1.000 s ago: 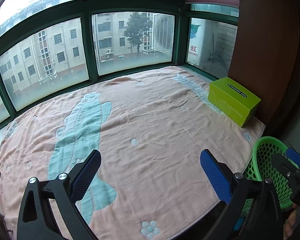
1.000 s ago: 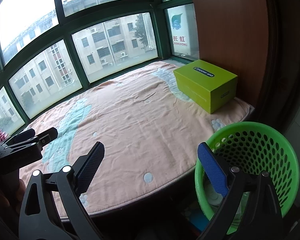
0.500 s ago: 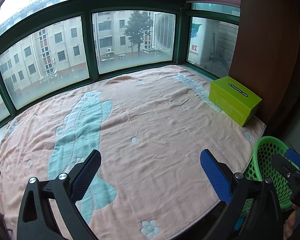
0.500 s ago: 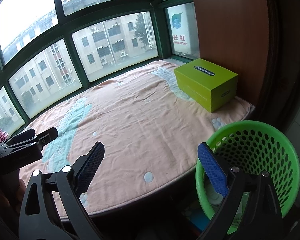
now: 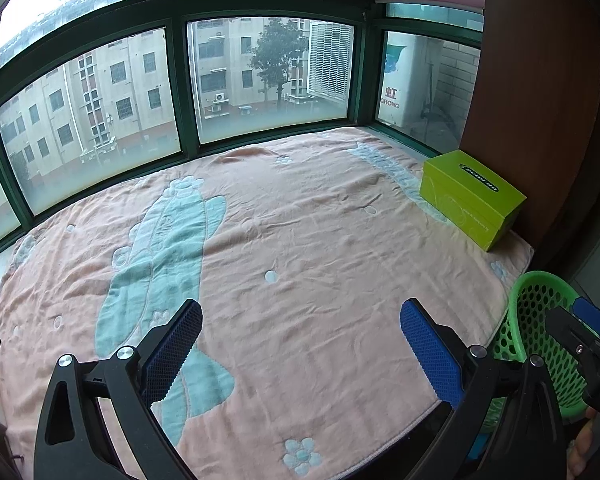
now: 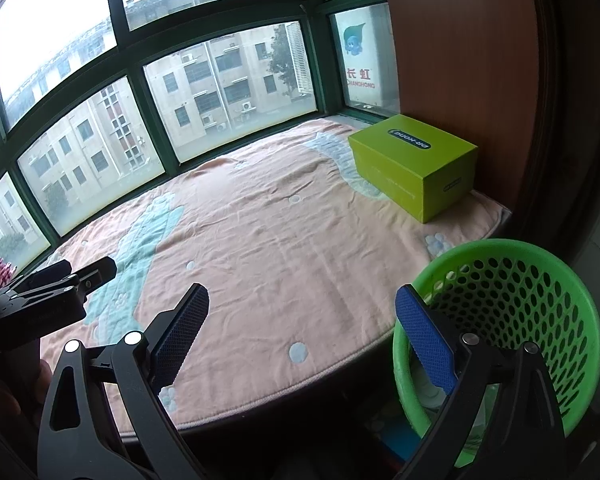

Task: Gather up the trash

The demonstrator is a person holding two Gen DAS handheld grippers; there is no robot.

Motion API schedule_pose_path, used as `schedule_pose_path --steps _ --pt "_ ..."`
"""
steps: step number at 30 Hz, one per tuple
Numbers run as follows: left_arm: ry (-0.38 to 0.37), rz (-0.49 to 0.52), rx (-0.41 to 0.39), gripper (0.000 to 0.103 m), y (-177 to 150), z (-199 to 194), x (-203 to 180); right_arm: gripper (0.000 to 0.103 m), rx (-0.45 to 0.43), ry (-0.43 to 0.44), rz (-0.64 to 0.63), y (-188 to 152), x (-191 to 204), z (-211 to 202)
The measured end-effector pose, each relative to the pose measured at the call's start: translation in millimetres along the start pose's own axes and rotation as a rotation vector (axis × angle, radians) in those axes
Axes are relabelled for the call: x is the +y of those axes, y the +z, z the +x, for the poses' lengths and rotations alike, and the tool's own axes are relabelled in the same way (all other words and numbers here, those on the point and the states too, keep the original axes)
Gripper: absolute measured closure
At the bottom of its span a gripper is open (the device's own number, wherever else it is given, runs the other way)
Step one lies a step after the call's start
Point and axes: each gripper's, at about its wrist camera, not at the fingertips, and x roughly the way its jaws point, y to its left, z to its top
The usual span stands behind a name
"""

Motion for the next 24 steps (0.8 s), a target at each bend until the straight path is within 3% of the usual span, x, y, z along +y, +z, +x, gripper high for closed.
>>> schedule_pose_path --steps 24 --pt "0.003 -0.005 0.006 0.007 -0.1 1.7 2.6 0.009 0.004 0.003 0.004 -4.2 2.4 1.8"
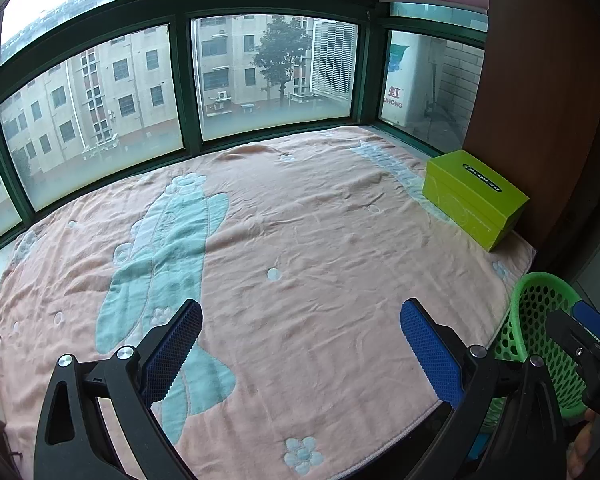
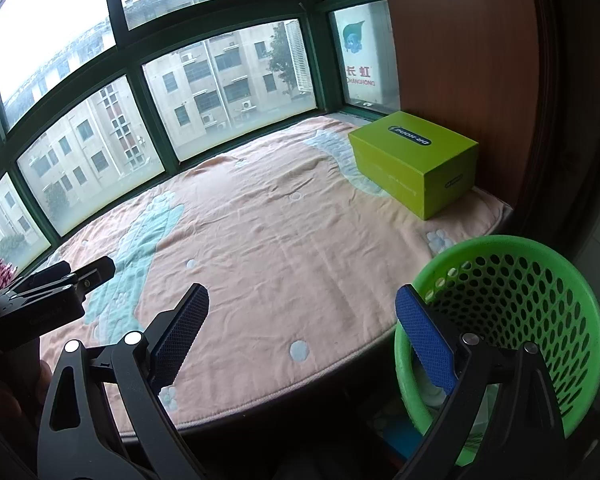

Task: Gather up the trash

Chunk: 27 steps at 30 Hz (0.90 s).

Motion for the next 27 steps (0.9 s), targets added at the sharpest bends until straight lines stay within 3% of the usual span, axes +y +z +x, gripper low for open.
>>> schedule_pose_path --steps 27 --pt "0.015 -0.015 0.007 0.007 -3.4 3.1 2.9 0.009 0.004 0.002 0.002 -1.0 -0.2 1.4"
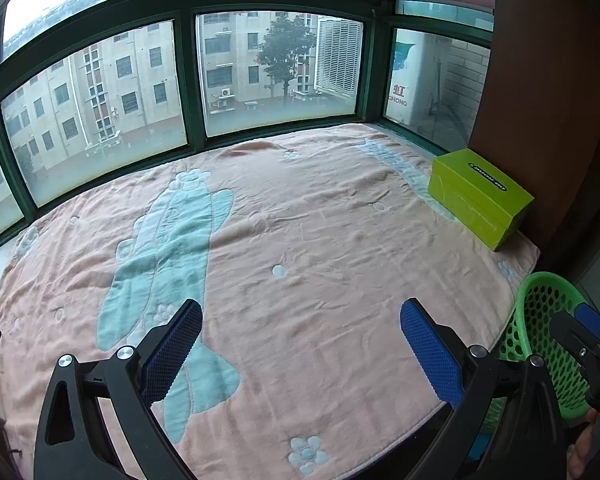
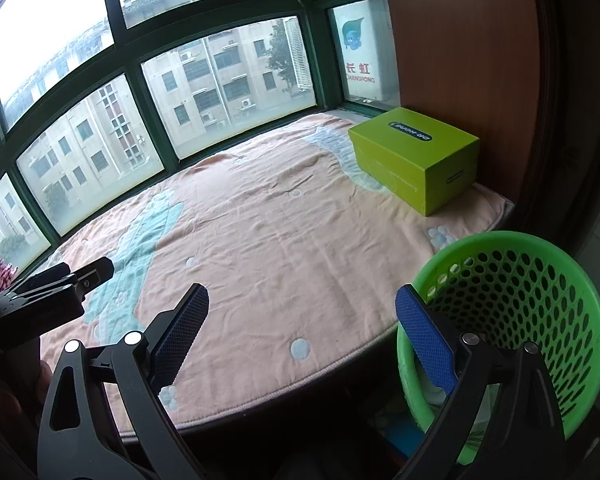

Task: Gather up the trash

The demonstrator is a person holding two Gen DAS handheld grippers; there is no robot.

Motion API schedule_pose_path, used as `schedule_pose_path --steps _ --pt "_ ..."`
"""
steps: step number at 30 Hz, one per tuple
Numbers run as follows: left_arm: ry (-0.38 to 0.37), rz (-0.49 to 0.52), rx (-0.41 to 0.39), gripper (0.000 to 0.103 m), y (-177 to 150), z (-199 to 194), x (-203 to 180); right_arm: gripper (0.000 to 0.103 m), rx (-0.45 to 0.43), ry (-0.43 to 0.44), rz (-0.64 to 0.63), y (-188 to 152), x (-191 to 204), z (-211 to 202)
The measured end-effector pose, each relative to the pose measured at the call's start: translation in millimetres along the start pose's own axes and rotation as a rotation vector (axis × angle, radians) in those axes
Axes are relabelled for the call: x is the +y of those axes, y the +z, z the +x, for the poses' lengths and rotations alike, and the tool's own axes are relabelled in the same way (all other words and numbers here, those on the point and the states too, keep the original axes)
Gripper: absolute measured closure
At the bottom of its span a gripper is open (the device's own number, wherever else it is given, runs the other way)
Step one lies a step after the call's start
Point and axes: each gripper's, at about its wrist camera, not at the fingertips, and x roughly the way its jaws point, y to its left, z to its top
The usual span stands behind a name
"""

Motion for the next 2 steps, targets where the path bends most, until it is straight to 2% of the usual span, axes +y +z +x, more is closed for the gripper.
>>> schedule_pose_path --steps 2 --pt "0.002 -0.003 0.0 0.007 0.5 -0.3 0.9 0.009 0.001 0.002 0.001 0.0 -0.2 0.1"
